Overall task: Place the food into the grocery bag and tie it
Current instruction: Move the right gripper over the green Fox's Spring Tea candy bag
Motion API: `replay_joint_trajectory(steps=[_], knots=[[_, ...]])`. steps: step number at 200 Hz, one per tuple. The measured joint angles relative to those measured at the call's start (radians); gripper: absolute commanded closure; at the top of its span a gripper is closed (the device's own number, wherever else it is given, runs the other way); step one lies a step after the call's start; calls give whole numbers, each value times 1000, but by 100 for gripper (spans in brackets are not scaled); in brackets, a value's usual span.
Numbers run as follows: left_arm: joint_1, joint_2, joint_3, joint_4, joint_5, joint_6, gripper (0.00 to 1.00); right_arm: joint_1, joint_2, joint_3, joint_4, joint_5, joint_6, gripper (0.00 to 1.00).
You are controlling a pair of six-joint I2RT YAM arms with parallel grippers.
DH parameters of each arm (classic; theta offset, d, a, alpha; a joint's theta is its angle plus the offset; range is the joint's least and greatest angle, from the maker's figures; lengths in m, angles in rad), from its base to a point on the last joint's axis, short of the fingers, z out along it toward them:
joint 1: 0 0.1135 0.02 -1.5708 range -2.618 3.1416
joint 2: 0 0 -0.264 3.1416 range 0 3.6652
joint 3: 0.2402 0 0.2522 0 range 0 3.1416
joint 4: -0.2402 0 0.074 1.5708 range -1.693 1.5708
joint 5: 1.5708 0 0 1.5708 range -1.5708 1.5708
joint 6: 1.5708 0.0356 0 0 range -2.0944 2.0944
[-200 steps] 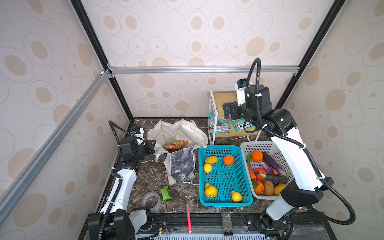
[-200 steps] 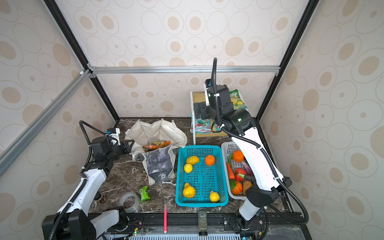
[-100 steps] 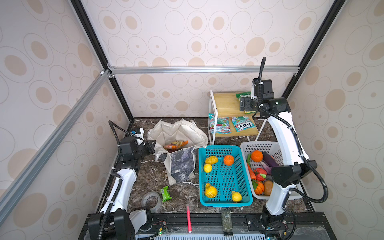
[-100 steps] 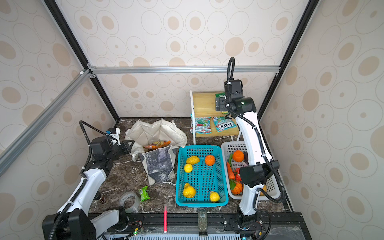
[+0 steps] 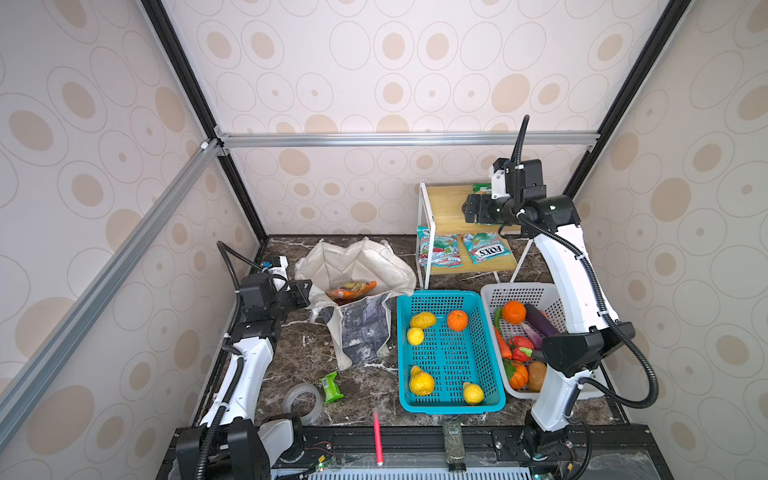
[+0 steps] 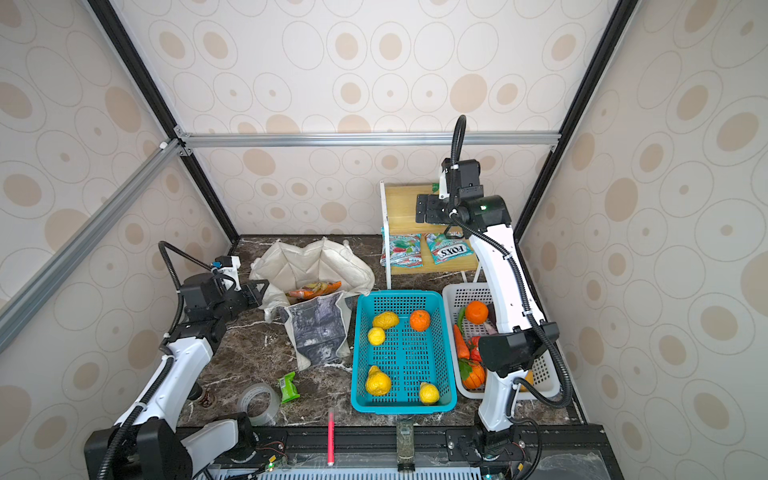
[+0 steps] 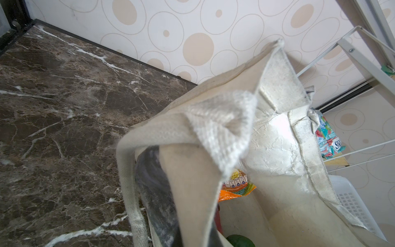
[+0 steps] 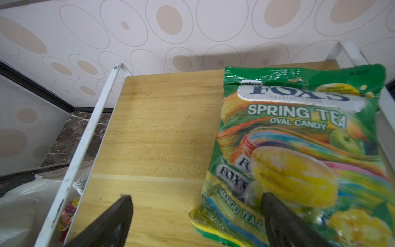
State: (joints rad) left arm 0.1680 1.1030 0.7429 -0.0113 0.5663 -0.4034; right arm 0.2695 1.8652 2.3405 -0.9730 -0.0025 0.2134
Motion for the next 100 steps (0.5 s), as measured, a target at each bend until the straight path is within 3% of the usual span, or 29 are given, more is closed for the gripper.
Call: replay_joint_trajectory(steps=[43, 70, 100], knots=[[0, 0, 0, 0, 0, 0, 100, -13, -68, -1, -7, 6, 7, 1], [0, 0, 0, 0, 0, 0, 100, -86, -138, -18, -13, 20, 21, 1], [0, -3, 0, -1, -2, 0, 100, -174, -171, -76, -9, -8, 48, 13]])
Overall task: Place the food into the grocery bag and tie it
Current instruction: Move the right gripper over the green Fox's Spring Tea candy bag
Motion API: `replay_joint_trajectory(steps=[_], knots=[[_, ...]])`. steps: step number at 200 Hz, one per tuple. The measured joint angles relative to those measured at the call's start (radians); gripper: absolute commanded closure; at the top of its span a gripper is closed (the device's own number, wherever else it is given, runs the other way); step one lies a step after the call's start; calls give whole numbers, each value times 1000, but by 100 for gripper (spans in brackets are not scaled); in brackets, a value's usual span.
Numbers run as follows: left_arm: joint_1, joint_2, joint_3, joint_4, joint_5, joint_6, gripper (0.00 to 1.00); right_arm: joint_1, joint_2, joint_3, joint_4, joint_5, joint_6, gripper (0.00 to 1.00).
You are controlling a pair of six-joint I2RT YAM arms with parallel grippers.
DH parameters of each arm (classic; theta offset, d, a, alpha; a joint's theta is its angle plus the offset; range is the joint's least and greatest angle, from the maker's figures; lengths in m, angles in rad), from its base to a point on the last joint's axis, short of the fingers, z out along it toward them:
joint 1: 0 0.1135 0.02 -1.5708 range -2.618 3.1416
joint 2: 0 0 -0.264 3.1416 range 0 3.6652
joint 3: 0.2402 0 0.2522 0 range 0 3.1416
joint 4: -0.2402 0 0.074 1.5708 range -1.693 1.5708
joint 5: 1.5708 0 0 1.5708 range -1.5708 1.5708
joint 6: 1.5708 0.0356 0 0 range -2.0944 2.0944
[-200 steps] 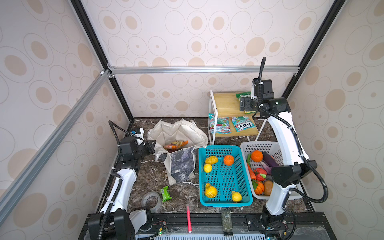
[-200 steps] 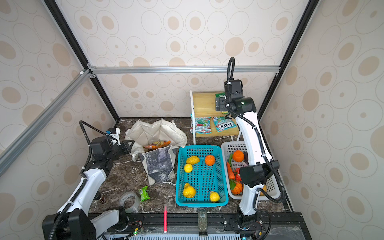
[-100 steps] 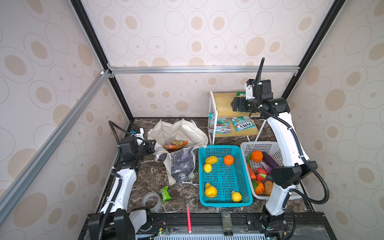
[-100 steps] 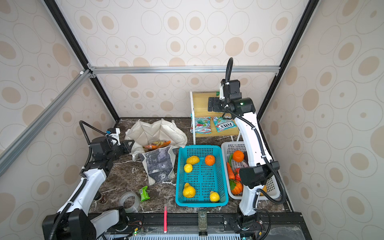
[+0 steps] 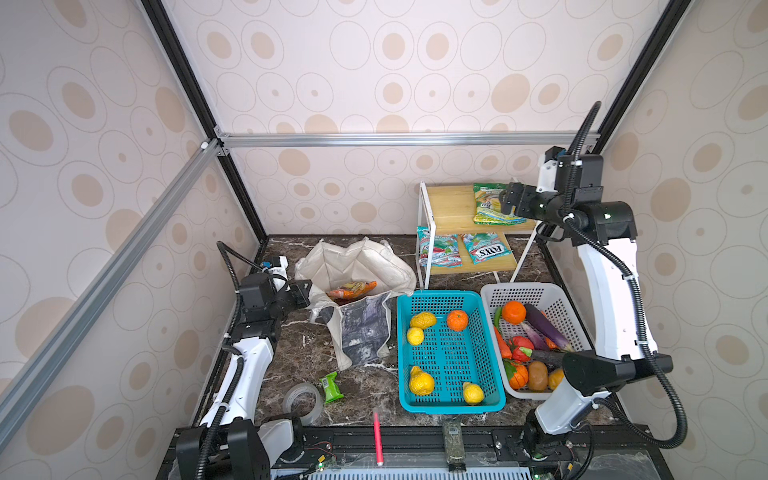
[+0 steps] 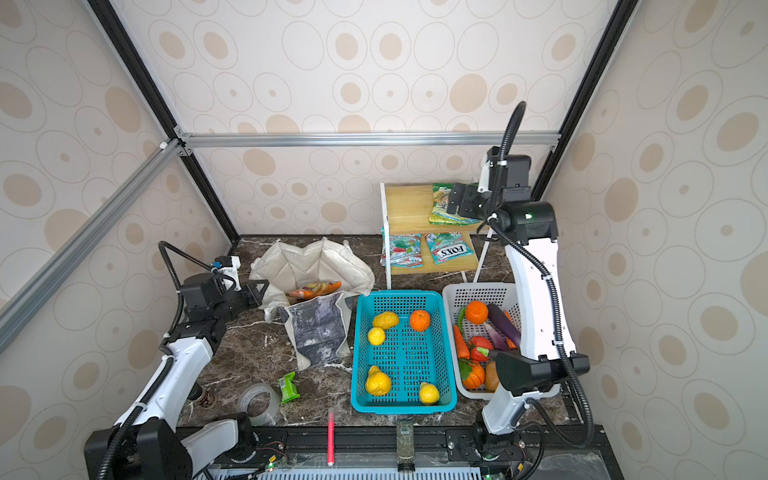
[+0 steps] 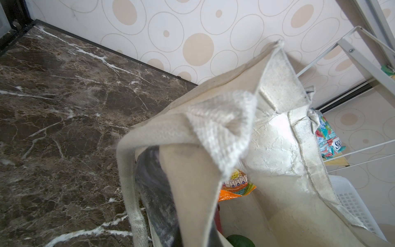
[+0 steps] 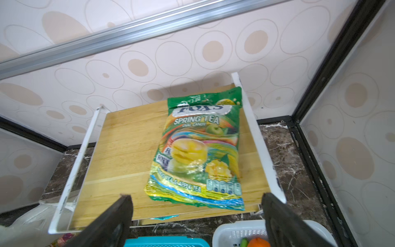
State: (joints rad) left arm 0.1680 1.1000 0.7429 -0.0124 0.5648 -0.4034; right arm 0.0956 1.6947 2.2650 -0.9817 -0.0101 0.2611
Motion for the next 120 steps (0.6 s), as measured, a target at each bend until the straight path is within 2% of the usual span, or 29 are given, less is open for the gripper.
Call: replay_joint_trajectory(steps=[24, 51, 72, 103, 120], knots=[[0, -1, 0, 0, -1, 0, 100, -32, 18, -47, 1, -67, 29, 27], [0, -8, 0, -3, -6, 0, 100, -49, 33, -92, 5, -117, 49, 32], [0, -8, 0, -3, -4, 0, 100, -56, 33, -125, 26, -135, 57, 31], [0, -9, 0, -3, -2, 0, 100, -66, 5, -215, 84, -143, 62, 20], [0, -12, 0, -3, 0, 0, 100, -78, -12, -232, 101, -147, 64, 19]])
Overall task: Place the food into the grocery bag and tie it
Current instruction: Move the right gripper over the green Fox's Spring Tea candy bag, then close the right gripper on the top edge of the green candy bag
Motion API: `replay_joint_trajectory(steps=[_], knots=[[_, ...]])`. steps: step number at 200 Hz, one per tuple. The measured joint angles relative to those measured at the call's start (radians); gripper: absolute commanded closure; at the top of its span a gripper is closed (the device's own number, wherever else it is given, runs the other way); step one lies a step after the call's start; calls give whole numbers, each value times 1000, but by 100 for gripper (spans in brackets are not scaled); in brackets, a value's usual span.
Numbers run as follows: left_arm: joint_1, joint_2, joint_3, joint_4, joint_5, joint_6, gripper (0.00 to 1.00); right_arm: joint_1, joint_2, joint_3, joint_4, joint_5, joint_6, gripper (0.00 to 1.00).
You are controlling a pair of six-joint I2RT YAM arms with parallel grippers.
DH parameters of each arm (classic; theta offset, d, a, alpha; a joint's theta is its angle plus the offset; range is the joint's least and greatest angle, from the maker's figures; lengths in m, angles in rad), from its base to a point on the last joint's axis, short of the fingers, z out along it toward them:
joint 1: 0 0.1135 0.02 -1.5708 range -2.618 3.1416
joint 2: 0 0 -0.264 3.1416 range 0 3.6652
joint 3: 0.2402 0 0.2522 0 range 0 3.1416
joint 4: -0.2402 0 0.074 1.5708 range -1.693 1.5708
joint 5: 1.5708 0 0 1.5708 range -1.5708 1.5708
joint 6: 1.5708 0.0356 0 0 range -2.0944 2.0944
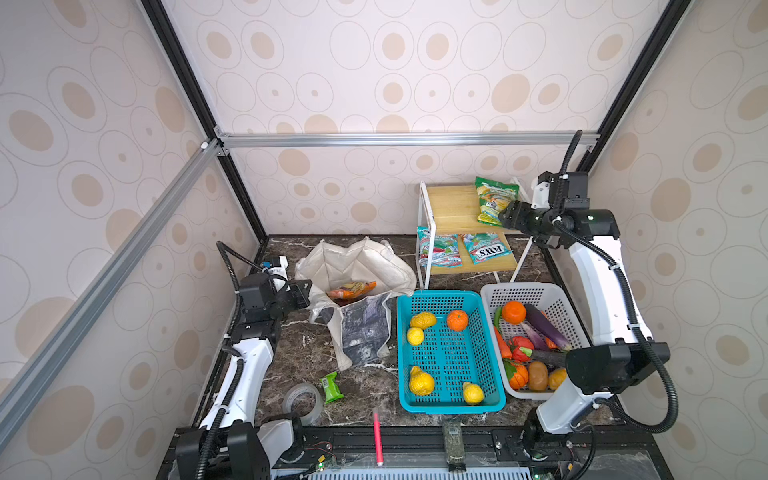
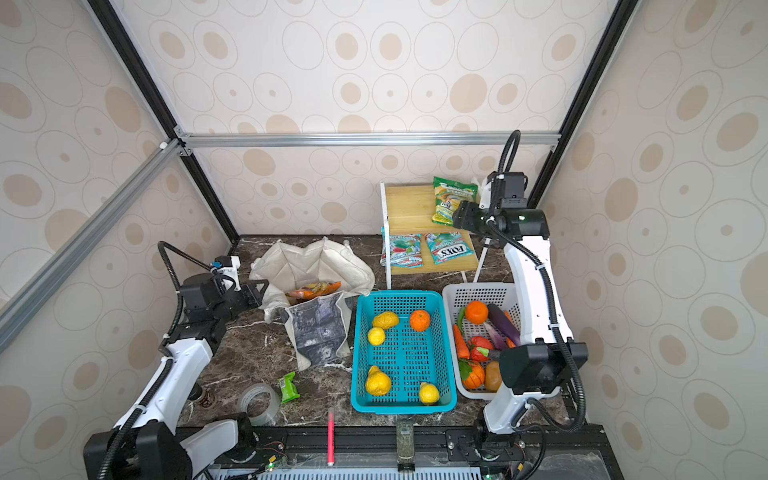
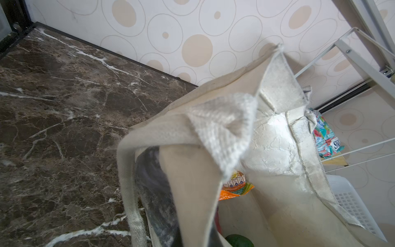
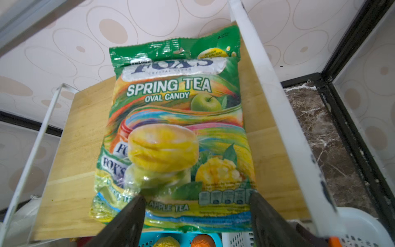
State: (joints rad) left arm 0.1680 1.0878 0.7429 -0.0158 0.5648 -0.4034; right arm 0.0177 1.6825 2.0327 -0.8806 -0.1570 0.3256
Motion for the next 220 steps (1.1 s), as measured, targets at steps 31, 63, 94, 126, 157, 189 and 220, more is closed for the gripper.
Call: replay_joint_trajectory(steps=[31, 63, 94, 126, 157, 189, 220], knots=[[0, 0, 0, 1, 10, 0, 100, -18, -16, -11, 7, -9, -1, 23], [0, 0, 0, 0, 10, 0, 100, -19, -18, -51, 50, -50, 0, 27], [0, 0, 0, 0, 5, 0, 100, -19, -18, -52, 66, -91, 6, 32], [0, 0, 0, 0, 4, 0, 100, -19, -18, -65, 100, -128, 18, 33], [0, 0, 0, 0, 1, 0, 100, -21, -18, -89, 122, -146, 32, 35], [0, 1, 0, 0, 1, 0, 100, -30, -18, -109, 163, -153, 42, 31], [0, 1, 0, 0, 1, 0, 100, -32, -35, -155, 221, -144, 42, 32]])
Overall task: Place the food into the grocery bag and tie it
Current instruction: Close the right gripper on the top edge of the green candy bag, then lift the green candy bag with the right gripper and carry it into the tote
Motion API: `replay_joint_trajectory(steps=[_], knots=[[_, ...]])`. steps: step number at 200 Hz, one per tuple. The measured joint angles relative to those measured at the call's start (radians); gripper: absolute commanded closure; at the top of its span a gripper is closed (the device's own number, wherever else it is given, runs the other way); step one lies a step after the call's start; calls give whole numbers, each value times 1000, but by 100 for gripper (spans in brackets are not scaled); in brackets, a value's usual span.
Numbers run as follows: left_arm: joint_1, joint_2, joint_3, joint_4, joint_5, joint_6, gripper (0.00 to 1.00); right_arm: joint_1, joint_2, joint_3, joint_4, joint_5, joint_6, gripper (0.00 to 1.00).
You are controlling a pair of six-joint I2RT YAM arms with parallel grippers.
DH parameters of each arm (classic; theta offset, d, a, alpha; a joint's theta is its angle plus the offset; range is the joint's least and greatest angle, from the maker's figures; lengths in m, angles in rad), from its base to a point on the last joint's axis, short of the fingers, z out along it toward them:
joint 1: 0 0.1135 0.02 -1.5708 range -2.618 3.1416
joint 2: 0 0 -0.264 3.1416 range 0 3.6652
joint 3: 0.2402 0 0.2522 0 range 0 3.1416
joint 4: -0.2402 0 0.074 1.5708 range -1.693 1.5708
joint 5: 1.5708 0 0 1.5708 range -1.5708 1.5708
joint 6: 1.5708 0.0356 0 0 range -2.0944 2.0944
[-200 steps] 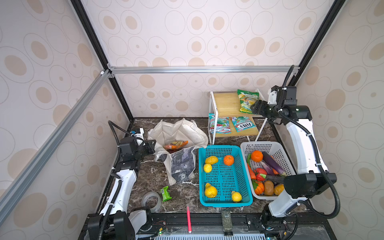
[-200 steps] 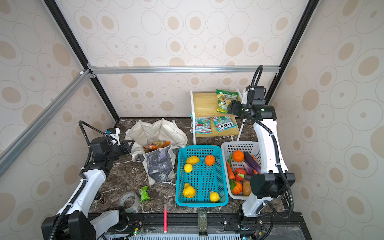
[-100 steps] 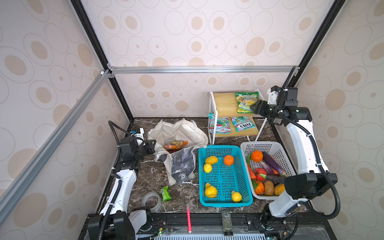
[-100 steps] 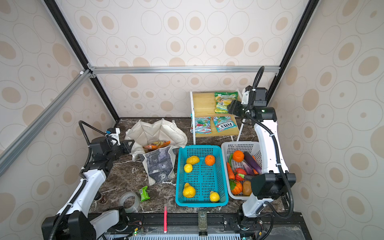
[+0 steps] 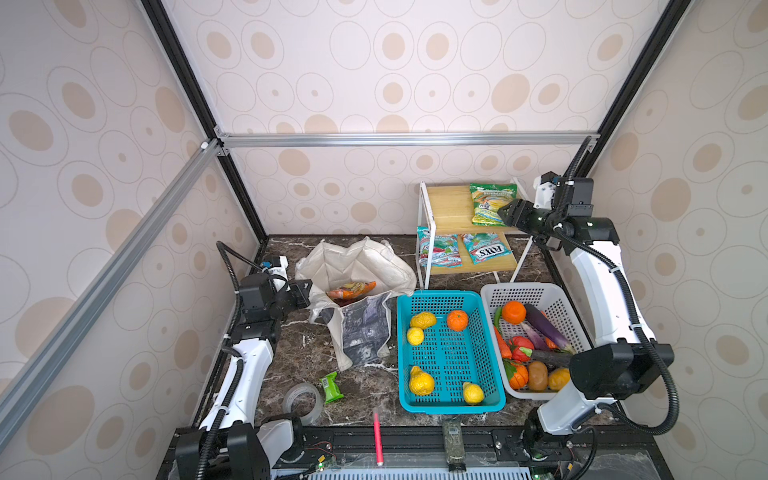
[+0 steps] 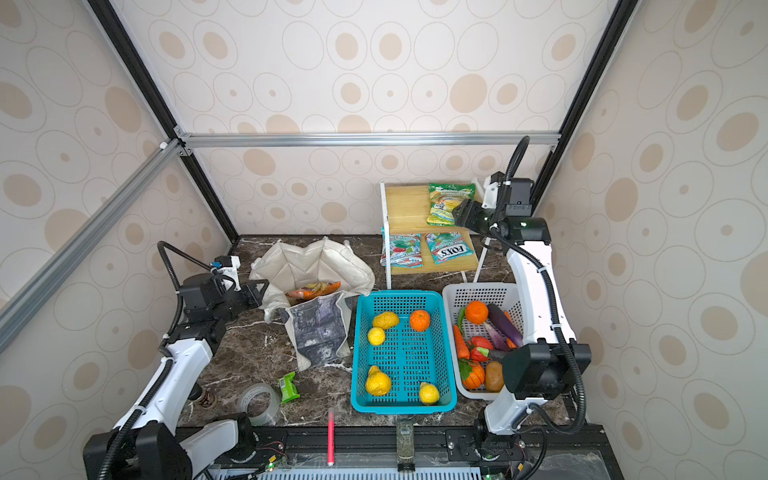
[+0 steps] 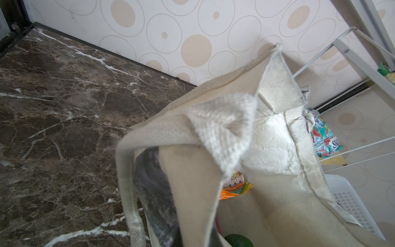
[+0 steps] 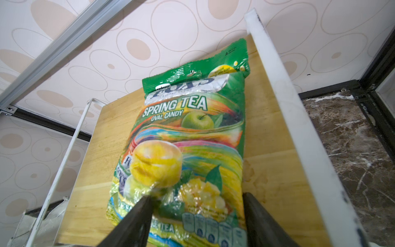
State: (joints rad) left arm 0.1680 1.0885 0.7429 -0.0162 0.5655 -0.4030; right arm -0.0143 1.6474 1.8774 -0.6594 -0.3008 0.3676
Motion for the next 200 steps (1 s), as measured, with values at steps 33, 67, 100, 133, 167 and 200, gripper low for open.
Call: replay_joint_trajectory(steps=[33, 67, 100, 133, 167, 200], knots=[[0, 0, 0, 0, 0, 0, 100, 0, -30, -55, 50, 13, 2, 37], [0, 0, 0, 0, 0, 0, 100, -5, -30, -58, 65, 3, 19, 64], [0, 0, 0, 0, 0, 0, 100, -8, -36, -68, 73, -19, 37, 83], [0, 0, 0, 0, 1, 0, 100, -8, -48, -55, 69, -67, 56, 96], [0, 0, 0, 0, 1, 0, 100, -7, -57, -31, 63, -109, 84, 100], [0, 0, 0, 0, 3, 0, 100, 32, -79, 21, 14, -113, 92, 100]])
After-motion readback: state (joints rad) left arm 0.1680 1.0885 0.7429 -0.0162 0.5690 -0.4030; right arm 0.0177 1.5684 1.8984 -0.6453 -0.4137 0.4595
